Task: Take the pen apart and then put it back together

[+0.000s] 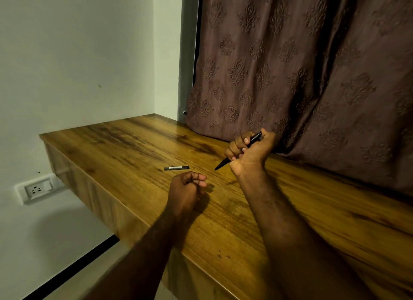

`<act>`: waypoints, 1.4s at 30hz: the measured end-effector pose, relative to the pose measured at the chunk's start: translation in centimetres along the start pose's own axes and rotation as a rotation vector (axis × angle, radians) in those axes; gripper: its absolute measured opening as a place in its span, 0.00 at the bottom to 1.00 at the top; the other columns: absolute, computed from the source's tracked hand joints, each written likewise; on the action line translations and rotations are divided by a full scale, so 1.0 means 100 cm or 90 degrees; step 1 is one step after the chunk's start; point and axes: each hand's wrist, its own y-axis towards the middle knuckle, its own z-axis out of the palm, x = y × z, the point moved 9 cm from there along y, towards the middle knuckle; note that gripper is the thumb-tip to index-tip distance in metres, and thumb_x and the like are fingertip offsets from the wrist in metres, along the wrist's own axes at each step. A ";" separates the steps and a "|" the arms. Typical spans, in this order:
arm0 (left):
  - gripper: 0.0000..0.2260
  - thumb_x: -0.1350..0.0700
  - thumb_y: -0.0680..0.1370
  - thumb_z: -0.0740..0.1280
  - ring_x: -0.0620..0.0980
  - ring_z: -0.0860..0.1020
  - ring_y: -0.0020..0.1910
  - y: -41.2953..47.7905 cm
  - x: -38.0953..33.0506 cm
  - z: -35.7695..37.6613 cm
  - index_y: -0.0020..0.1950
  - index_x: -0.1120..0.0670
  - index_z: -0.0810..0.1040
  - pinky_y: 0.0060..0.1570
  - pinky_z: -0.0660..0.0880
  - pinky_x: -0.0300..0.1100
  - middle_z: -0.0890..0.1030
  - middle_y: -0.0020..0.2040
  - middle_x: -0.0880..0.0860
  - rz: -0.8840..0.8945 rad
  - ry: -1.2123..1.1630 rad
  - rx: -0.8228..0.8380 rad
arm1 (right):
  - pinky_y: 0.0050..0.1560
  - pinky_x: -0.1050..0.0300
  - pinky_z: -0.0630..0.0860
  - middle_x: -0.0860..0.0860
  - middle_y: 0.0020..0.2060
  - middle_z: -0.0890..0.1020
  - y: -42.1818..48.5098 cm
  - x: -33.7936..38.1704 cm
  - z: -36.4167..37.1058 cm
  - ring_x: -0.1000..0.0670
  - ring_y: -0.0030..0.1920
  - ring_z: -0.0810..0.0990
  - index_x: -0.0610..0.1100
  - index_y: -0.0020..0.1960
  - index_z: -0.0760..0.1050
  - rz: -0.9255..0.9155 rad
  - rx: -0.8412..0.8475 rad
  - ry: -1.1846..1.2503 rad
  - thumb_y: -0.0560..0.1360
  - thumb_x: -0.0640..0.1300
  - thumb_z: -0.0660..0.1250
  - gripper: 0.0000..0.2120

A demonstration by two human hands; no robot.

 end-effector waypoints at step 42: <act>0.18 0.75 0.73 0.50 0.43 0.71 0.19 -0.008 -0.009 0.006 0.44 0.62 0.78 0.19 0.65 0.32 0.75 0.30 0.56 0.040 0.004 0.013 | 0.28 0.61 0.49 0.52 0.18 0.57 -0.003 -0.002 -0.004 0.51 0.21 0.51 0.45 0.26 0.60 -0.003 -0.036 0.005 0.72 0.58 0.50 0.22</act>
